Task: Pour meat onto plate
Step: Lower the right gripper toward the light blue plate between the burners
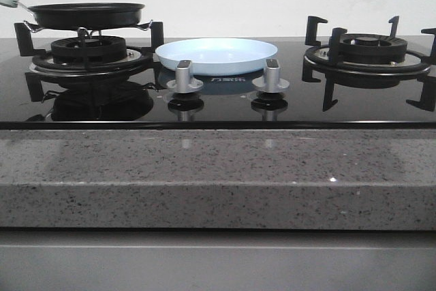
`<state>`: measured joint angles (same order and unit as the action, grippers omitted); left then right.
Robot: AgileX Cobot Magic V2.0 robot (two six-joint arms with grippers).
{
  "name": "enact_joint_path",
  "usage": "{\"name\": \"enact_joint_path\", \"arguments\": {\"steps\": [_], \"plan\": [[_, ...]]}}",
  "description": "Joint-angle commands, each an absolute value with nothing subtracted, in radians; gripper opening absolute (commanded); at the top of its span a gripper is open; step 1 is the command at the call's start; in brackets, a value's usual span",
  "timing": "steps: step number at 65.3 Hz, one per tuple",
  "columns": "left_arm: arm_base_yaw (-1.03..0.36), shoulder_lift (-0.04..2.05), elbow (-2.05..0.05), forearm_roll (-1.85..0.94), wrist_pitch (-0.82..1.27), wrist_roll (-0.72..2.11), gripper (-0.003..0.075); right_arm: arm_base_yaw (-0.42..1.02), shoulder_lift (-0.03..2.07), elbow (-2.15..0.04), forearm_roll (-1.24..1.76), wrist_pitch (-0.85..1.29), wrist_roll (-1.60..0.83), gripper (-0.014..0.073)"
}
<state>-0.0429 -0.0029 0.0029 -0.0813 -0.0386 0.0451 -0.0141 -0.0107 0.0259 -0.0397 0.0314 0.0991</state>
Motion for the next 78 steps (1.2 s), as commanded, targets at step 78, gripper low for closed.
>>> {"name": "enact_joint_path", "arguments": {"steps": [78], "plan": [[-0.047,-0.019,-0.123,-0.144,-0.128,0.041,-0.002,-0.013,-0.028,-0.036,-0.053,-0.08,0.095,-0.0069]]}}
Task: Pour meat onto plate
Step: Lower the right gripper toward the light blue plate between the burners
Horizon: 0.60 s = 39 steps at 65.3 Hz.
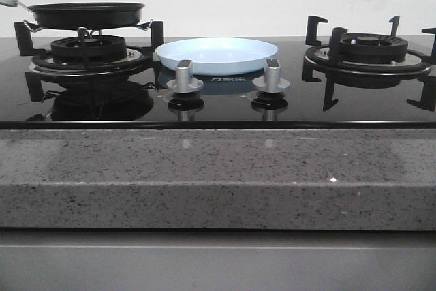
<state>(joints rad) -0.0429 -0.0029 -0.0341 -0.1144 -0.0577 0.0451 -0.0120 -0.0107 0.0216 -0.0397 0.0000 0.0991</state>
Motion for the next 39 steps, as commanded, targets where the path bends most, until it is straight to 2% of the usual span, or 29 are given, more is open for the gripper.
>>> {"name": "enact_joint_path", "arguments": {"steps": [1,15,39], "plan": [[-0.047,-0.016,-0.138,-0.146,-0.122,0.041,-0.002,-0.013,-0.027,-0.045,-0.053,-0.073,0.095,-0.0069],[-0.047,0.054,-0.391,-0.133,0.05,0.041,-0.002,-0.013,0.017,-0.23,-0.053,0.079,0.095,-0.0069],[-0.047,0.424,-0.735,-0.112,0.366,0.047,-0.002,-0.013,0.332,-0.571,-0.053,0.367,0.095,-0.0069]]}}
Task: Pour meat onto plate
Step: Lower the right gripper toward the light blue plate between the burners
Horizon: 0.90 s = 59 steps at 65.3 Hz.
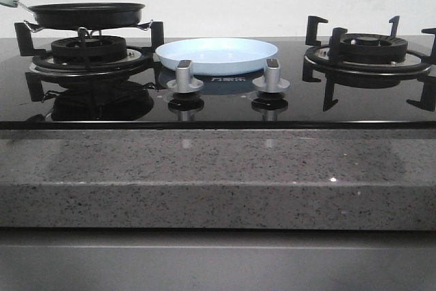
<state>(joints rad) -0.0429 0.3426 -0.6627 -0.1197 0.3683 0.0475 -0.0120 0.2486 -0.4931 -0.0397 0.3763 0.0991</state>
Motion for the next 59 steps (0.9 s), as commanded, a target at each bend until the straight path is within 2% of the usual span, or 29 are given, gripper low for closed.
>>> {"name": "enact_joint_path", "arguments": {"steps": [1,24,41,44,49,56,59], "plan": [[-0.047,0.445,-0.741,-0.108,0.378,0.047,-0.002,-0.013,0.352,-0.581,-0.053,0.377,0.095,-0.0069],[-0.047,0.692,-0.76,-0.109,0.393,0.047,-0.002,-0.013,0.634,-0.616,-0.052,0.407,0.095,-0.0069],[-0.047,0.783,-0.76,-0.109,0.405,0.047,-0.0018,-0.013,0.702,-0.616,-0.052,0.412,0.094,-0.0046],[-0.047,0.787,-0.76,-0.109,0.405,0.047,-0.0002,-0.013,0.702,-0.616,-0.052,0.41,0.091,-0.0002],[-0.047,0.803,-0.76,-0.109,0.402,0.047,0.0092,-0.013,0.701,-0.616,-0.052,0.405,0.084,0.0164],[-0.047,0.802,-0.76,-0.109,0.391,0.047,0.0326,-0.013,0.701,-0.616,-0.051,0.406,0.084,0.0428],[-0.047,0.802,-0.76,-0.109,0.385,0.047,0.0401,-0.013,0.701,-0.616,-0.041,0.407,0.084,0.0486]]}}
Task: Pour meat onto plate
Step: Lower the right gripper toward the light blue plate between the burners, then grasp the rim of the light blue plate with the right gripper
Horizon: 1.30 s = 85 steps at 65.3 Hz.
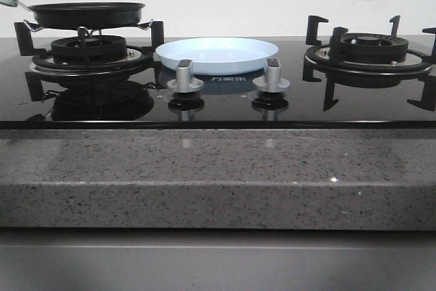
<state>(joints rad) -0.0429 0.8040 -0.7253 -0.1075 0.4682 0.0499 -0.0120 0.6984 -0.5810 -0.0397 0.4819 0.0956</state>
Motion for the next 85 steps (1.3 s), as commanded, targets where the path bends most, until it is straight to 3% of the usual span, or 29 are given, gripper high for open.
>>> {"name": "enact_joint_path", "arguments": {"steps": [1,18,36,85], "plan": [[-0.047,0.802,-0.76,-0.109,0.383,0.047,0.0415,-0.013,0.701,-0.616,-0.037,0.409,0.084,0.0493],[-0.047,0.806,-0.76,-0.109,0.378,0.047,0.0438,0.074,0.771,-0.774,0.01,0.5,0.0,0.0391],[-0.047,0.83,-0.76,-0.109,0.378,0.047,0.0438,0.269,1.005,-0.998,0.011,0.549,-0.025,0.0388],[-0.047,0.973,-0.76,-0.125,0.317,0.051,0.0438,0.281,1.734,-1.743,0.196,0.973,-0.053,0.0381]]}}
